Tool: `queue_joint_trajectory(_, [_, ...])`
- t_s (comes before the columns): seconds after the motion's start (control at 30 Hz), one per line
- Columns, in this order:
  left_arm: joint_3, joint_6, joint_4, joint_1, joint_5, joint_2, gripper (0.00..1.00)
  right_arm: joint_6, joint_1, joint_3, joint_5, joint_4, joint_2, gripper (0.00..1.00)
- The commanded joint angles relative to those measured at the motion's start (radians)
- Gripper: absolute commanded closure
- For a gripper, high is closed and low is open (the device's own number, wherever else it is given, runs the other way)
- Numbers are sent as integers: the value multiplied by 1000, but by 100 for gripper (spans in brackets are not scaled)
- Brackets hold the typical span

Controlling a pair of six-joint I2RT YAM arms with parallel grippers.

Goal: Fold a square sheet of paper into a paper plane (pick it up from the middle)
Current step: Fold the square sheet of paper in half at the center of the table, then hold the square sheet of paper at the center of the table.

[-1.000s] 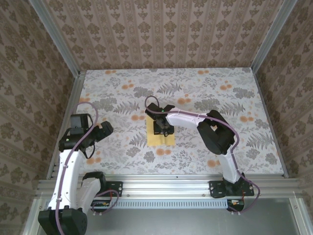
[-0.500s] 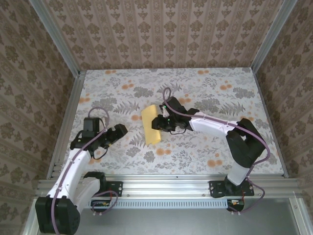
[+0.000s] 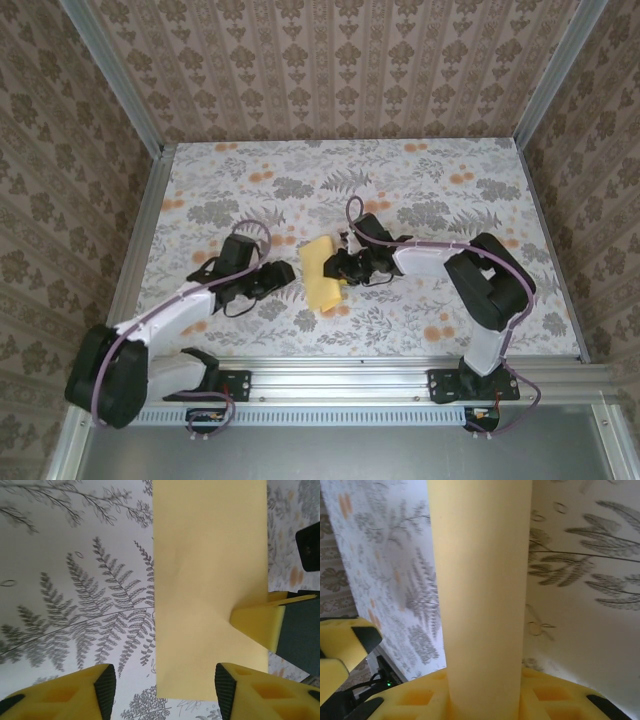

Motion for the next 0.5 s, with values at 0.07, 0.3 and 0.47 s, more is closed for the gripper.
queue_joint_trajectory(0.07, [133, -6, 120, -85, -53, 165, 60, 25, -19, -41, -55, 58, 39, 68])
queue_joint_trajectory(0.3, [258, 31, 53, -133, -131, 342, 76, 17, -27, -57, -53, 46, 31, 66])
queue_joint_trajectory(0.47, [282, 31, 52, -136, -127, 414, 86, 13, -29, -62, -49, 33, 24, 65])
